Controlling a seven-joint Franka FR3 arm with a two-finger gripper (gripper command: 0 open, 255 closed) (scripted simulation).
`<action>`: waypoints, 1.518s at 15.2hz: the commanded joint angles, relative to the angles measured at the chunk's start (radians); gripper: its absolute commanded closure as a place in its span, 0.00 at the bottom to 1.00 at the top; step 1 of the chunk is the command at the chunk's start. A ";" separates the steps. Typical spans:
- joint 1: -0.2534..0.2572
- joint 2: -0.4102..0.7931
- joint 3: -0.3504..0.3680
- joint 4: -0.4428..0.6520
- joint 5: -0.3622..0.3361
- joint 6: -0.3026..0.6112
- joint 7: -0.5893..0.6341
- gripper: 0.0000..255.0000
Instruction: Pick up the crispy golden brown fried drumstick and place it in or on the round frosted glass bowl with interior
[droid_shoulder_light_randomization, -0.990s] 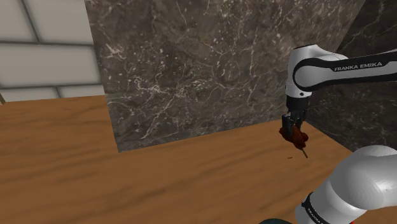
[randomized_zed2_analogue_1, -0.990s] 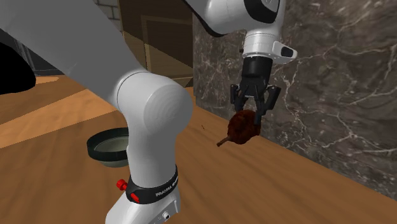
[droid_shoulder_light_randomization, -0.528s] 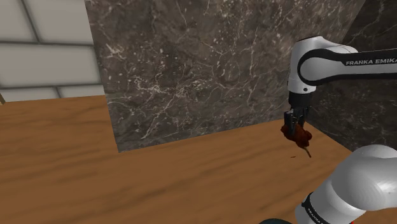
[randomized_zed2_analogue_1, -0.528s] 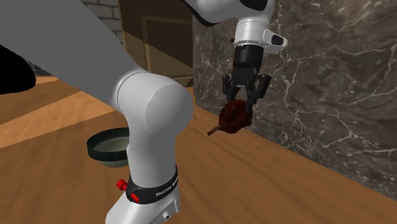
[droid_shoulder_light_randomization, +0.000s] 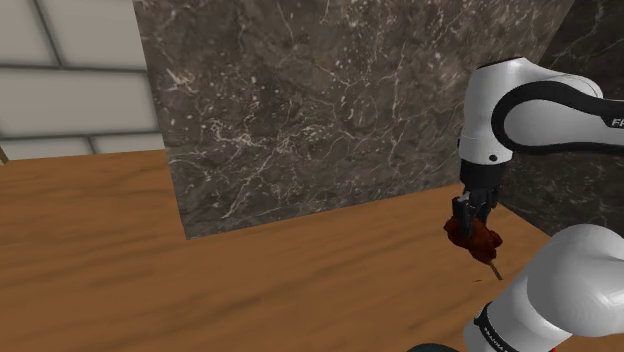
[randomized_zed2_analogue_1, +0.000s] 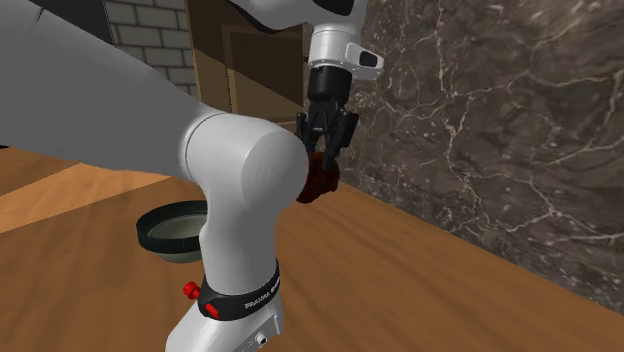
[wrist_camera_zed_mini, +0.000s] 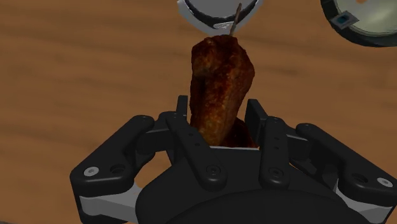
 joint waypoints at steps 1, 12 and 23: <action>0.034 -0.053 0.049 -0.011 0.060 -0.045 0.046 1.00; 0.220 -0.203 0.345 0.016 0.432 -0.206 0.333 1.00; 0.295 -0.187 0.584 0.089 0.710 -0.205 0.529 1.00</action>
